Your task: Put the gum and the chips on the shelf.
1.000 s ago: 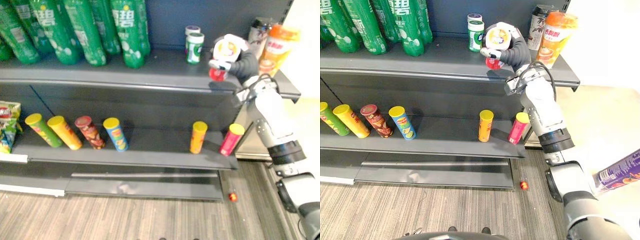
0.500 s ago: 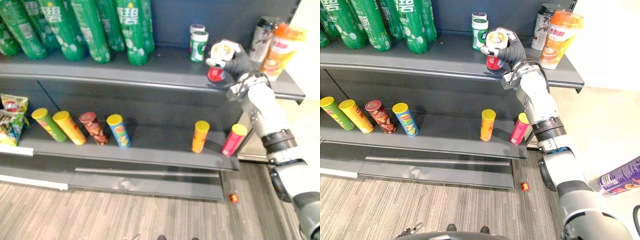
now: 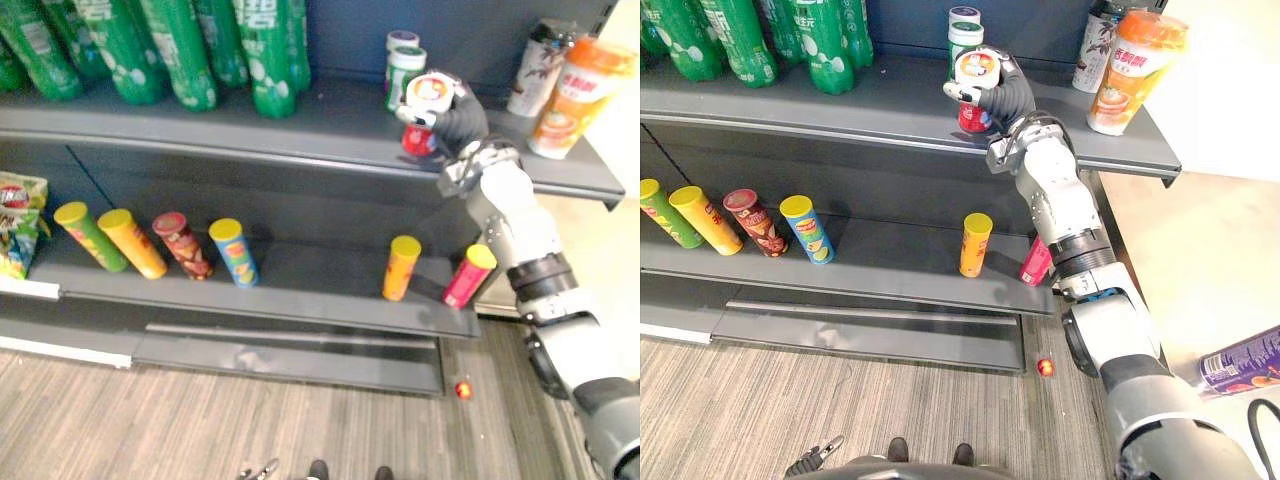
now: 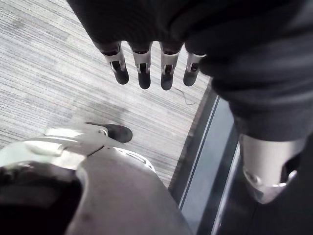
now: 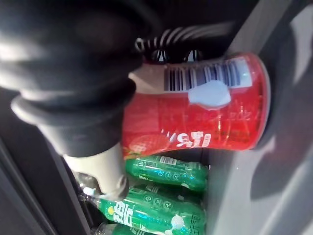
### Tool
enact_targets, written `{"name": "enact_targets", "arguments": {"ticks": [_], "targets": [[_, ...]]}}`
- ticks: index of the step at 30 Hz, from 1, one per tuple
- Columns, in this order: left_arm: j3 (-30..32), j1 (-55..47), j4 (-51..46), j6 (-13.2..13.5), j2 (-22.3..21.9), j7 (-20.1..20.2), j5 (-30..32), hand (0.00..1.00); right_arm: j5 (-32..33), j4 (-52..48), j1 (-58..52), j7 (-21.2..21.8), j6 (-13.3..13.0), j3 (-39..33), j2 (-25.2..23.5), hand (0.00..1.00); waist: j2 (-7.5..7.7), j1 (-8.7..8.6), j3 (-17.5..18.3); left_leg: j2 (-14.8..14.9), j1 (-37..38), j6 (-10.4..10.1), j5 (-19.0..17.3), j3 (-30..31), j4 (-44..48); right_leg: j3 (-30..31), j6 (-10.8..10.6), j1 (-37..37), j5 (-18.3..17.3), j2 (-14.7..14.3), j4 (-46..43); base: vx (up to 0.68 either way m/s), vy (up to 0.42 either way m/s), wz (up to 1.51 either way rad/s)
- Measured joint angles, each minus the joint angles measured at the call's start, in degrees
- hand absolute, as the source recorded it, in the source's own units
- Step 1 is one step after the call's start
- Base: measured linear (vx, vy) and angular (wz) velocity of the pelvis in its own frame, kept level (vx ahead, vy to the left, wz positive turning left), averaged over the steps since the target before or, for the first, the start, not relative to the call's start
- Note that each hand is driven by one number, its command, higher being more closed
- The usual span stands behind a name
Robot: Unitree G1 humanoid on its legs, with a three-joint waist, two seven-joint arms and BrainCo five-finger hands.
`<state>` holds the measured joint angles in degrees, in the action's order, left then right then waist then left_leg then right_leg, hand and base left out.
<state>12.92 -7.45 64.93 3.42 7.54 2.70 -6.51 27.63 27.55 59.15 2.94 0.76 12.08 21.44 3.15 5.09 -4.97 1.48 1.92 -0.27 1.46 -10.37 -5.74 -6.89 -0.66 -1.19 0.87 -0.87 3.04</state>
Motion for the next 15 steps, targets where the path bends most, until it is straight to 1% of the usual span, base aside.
{"name": "enact_targets", "arguments": {"ticks": [11, 12, 15], "targets": [[0.51, 0.39, -0.01, -0.27, 0.02, -0.05, -0.02, 0.0, 0.01, 0.02, 0.65, -0.03, -0.04, 0.16, -0.05, 1.0, 0.53, 0.05, -0.33, 0.0, -0.52, -0.04, 0.05, 0.6, -0.01, -0.6, 0.0, 0.18, 0.0, 0.01, 0.08, 0.0, 0.001, 0.01], [0.51, 0.42, -0.01, -0.27, 0.04, -0.05, -0.02, 0.0, 0.01, 0.04, 0.66, -0.03, -0.08, 0.16, -0.05, 0.0, 0.63, 0.03, -0.38, 0.0, -0.53, -0.06, 0.07, 0.67, -0.01, -0.64, 0.0, 0.18, -0.01, 0.02, 0.09, 0.0, 0.0, 0.0], [0.5, 0.5, -0.07, -0.27, 0.04, -0.05, -0.03, 0.0, -0.06, 1.05, 0.65, 0.01, 0.26, 1.01, -0.05, 0.0, 0.83, -0.03, -0.6, 0.0, -0.58, -0.06, 0.09, 0.81, -0.01, -0.74, 0.01, 0.19, -0.01, 0.02, 0.08, 0.0, 0.0, 0.01]]}}
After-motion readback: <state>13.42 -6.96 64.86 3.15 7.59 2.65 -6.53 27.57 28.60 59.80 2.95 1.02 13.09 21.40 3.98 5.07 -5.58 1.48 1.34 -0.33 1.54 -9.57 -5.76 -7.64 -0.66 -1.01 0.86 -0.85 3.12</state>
